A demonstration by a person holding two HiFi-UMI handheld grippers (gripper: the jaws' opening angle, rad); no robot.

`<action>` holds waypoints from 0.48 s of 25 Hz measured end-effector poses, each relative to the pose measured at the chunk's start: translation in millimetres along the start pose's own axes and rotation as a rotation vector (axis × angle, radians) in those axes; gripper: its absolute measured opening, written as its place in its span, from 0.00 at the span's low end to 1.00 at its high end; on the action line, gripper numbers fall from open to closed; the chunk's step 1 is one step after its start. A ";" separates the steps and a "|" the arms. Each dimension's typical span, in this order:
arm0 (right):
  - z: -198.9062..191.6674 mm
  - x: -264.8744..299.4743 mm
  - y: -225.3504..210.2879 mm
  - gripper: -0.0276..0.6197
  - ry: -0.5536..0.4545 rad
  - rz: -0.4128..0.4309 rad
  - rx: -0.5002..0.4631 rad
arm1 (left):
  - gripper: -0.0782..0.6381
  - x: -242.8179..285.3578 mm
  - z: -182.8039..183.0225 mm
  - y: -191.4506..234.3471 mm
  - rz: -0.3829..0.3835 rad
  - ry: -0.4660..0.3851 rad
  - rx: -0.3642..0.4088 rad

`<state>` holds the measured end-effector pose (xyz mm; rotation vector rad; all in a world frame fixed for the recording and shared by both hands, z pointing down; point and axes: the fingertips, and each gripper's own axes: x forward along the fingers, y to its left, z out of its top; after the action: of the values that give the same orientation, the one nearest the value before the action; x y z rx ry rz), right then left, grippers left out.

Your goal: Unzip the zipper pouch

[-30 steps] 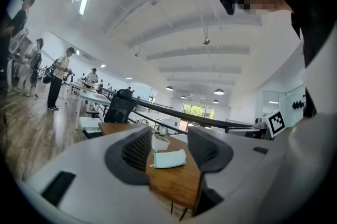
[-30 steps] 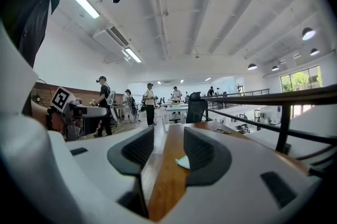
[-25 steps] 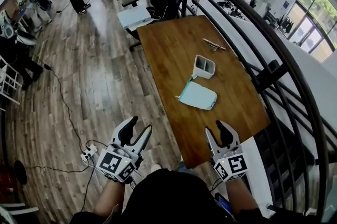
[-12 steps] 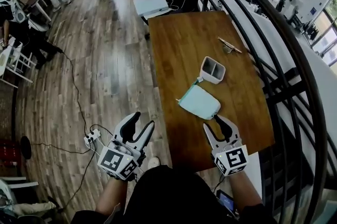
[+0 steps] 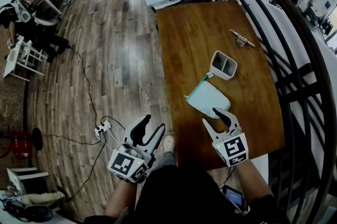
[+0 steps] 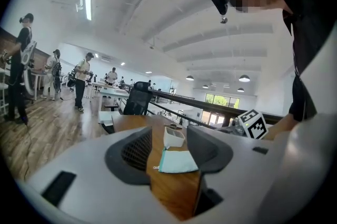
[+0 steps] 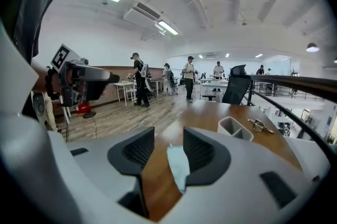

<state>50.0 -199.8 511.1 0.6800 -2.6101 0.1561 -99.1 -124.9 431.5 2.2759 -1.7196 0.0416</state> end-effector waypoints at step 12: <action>-33.9 80.5 36.0 0.26 0.261 0.031 -0.260 | 0.40 -31.5 -6.6 30.8 0.018 -0.009 -0.061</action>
<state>-17.6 -196.4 576.9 0.4917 -2.3366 -0.0800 -136.3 -101.4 438.1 2.2203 -1.7221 -0.0174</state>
